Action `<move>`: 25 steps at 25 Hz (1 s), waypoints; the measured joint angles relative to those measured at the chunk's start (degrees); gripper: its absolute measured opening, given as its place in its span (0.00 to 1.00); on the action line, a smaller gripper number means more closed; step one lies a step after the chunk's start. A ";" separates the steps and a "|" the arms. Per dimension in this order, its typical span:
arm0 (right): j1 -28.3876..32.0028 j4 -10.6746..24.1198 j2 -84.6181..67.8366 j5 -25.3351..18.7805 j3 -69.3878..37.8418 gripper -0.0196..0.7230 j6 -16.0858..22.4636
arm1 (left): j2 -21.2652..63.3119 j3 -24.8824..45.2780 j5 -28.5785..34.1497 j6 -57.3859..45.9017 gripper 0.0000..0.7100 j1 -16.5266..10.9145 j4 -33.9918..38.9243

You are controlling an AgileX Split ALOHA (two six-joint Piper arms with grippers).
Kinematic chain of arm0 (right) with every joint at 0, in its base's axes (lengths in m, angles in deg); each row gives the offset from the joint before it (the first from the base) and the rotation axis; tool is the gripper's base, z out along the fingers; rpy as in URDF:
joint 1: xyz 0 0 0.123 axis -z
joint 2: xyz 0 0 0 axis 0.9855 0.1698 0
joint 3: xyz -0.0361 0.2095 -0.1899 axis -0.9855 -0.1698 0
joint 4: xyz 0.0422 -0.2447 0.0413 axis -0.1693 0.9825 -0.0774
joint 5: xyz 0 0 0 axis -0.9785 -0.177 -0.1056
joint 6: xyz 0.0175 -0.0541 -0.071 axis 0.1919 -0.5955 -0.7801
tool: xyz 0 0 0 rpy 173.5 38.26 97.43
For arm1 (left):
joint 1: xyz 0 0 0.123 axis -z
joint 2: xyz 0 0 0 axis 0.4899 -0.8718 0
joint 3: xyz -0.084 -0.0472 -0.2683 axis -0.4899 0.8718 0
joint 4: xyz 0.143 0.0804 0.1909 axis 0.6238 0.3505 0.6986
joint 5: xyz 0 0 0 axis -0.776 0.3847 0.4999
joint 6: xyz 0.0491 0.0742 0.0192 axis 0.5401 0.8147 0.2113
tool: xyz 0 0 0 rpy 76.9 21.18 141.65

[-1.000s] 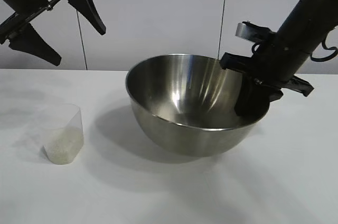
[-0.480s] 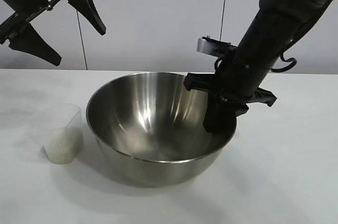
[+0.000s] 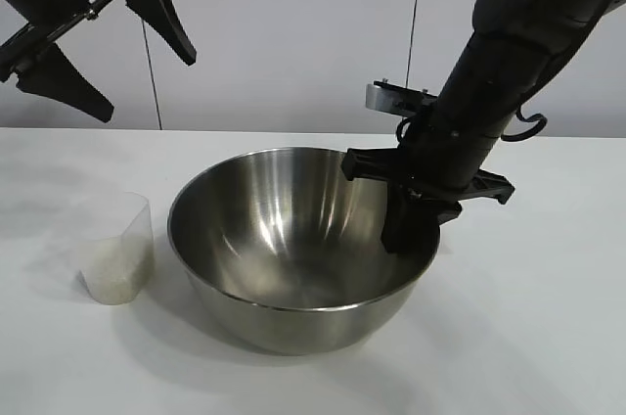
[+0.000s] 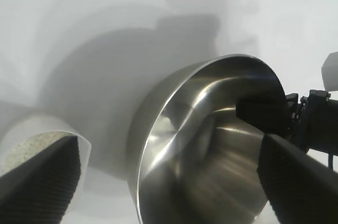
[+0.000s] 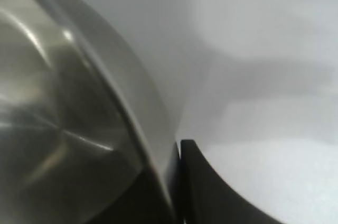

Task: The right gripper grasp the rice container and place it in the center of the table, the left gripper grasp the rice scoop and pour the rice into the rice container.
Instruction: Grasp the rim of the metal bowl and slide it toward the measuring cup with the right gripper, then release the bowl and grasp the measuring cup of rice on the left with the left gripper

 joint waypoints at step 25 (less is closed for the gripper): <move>19.84 15.67 -7.06 -28.46 30.75 0.96 6.00 | 0.00 0.00 0.00 0.00 0.93 0.00 0.00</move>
